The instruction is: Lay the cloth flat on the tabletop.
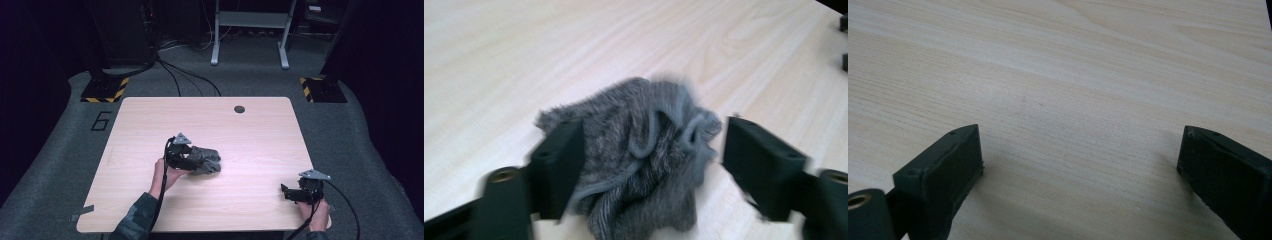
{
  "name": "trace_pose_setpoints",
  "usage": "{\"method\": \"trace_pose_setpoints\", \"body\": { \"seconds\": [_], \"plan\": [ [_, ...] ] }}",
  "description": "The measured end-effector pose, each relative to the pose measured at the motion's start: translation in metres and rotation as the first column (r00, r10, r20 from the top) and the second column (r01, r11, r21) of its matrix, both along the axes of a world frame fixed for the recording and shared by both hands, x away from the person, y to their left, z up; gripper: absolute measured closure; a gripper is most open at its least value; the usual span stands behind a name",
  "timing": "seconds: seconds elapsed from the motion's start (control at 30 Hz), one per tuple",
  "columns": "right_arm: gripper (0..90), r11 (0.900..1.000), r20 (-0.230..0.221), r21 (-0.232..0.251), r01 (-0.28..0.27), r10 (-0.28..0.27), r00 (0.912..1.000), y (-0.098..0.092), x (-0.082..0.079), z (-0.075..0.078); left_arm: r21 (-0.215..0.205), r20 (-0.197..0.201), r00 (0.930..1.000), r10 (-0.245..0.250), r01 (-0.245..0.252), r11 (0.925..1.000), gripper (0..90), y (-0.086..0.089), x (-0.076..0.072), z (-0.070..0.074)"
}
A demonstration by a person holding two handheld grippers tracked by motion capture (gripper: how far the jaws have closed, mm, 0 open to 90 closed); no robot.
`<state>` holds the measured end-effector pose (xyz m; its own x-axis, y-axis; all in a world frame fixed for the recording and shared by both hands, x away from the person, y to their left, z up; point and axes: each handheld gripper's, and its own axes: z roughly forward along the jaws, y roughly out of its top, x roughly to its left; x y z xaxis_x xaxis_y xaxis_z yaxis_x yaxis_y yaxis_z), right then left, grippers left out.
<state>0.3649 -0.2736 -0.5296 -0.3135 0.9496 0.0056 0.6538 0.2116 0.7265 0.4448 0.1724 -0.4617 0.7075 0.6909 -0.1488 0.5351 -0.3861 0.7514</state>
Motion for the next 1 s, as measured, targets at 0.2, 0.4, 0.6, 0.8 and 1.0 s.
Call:
{"method": "trace_pose_setpoints", "body": {
  "seconds": [0.2,0.4,0.6,0.8,1.0],
  "plan": [
    [3.9,1.000,-0.013,-0.003,0.001,-0.001,0.9999,0.001,0.000,0.001,-0.068,0.007,0.9992,0.040,-0.039,0.9969,15.2,0.038,-0.009,0.004],
    [6.5,0.999,-0.009,0.036,-0.032,0.032,0.9994,0.013,0.004,0.008,-0.073,-0.012,0.9964,0.084,-0.085,0.9937,15.2,0.059,-0.007,0.000],
    [13.3,0.983,0.033,0.070,-0.169,0.167,0.9854,0.063,0.020,0.039,-0.057,-0.039,0.9950,0.092,-0.094,0.9939,20.2,0.064,-0.002,-0.015],
    [17.9,0.965,0.043,0.064,-0.256,0.253,0.9665,0.103,0.034,0.056,-0.039,-0.047,0.9971,0.060,-0.062,0.9973,25.0,0.058,0.000,-0.022],
    [40.1,0.932,0.041,0.030,-0.361,0.360,0.9322,0.158,0.052,0.070,0.007,-0.063,0.9976,0.029,-0.029,0.9996,33.6,0.051,0.008,-0.027]
  ]
}}
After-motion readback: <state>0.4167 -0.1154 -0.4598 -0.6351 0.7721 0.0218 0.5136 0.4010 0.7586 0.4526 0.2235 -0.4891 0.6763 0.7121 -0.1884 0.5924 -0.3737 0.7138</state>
